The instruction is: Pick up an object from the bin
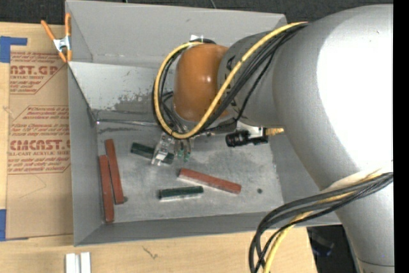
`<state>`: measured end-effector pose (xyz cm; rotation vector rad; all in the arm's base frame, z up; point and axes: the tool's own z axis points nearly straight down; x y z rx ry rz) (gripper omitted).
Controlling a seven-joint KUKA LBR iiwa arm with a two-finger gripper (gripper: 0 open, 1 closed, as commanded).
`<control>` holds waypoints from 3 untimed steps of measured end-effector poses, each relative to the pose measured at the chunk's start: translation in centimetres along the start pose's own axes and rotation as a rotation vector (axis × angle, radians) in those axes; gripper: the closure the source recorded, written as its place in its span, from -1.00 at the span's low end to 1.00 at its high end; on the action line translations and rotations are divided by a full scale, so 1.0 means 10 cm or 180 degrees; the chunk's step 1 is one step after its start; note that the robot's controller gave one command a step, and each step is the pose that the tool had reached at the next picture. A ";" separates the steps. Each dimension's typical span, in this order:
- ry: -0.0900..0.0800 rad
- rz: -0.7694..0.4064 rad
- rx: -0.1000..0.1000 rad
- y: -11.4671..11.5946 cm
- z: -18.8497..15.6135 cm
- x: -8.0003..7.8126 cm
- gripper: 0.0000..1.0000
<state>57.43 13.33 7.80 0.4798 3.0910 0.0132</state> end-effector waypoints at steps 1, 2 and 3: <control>0.0021 -0.0002 0.0016 -0.01 -0.02 0.01 1.00; 0.0041 -0.0001 0.0030 -0.01 -0.07 0.02 1.00; 0.0056 0.0000 0.0040 -0.02 -0.18 0.03 1.00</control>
Offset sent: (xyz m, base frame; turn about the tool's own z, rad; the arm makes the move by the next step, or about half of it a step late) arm -0.0001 -0.0002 0.0301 -0.0001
